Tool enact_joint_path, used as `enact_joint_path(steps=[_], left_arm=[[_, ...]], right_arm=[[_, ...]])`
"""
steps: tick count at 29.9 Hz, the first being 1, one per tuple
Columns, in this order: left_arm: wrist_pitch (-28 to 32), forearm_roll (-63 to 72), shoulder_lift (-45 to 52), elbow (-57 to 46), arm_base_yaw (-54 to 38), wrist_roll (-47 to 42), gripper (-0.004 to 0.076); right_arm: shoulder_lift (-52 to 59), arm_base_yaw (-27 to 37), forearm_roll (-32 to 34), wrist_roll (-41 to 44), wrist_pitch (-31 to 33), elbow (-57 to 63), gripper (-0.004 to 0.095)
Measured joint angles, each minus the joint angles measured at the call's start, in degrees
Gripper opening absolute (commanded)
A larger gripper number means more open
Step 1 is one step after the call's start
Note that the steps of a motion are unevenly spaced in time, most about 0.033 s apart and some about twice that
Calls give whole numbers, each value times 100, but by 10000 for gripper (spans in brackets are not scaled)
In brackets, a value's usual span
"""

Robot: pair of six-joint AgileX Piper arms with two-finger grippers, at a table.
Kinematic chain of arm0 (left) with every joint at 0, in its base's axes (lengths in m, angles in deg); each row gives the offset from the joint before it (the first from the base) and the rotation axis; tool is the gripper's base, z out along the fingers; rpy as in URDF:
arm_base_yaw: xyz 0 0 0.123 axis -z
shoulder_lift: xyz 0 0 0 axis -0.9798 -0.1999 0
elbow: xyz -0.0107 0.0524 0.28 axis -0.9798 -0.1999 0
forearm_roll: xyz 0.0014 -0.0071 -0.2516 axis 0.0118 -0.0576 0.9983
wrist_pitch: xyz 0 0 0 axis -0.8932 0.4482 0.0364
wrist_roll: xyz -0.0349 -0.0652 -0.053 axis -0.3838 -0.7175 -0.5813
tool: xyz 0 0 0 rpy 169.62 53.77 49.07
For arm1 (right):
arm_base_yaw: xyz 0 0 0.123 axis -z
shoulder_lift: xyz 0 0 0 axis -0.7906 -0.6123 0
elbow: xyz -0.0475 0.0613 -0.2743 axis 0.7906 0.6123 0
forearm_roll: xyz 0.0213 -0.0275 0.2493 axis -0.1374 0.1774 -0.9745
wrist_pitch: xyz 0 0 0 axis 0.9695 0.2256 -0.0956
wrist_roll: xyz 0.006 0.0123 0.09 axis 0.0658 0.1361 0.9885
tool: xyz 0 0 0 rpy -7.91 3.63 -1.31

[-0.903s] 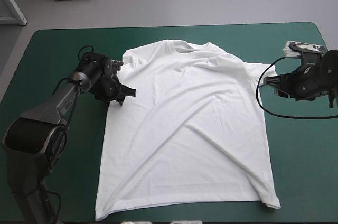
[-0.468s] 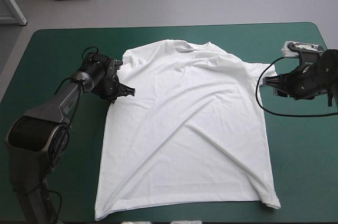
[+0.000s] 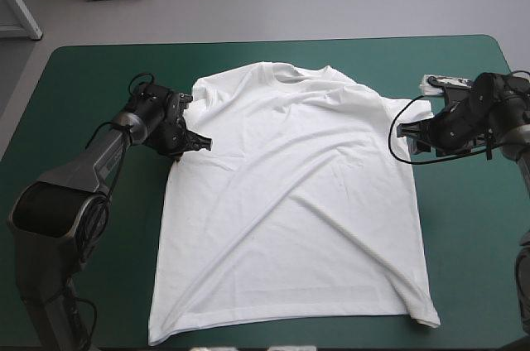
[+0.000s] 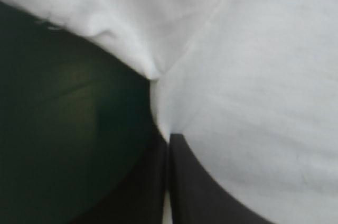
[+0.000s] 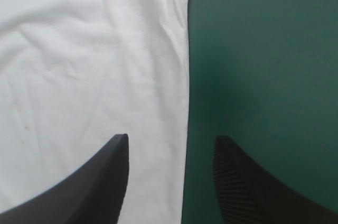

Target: Fold the cloth

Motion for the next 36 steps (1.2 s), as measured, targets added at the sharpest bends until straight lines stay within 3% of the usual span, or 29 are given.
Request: enact_joint_path(steps=[9, 29, 32, 36], left_arm=[[75, 24, 0, 0, 0, 5, -9], [122, 64, -4, 0, 0, 22, -9], [127, 64, -4, 0, 0, 22, -9], [132, 69, -4, 0, 0, 22, -9]], right_arm=[[-506, -440, 346, 80, -503, -5, 478], [-1567, -488, 458, 208, -1054, -42, 442], [-1603, -488, 402, 208, -1038, -75, 314], [-1647, -488, 401, 202, -1019, -116, -22]])
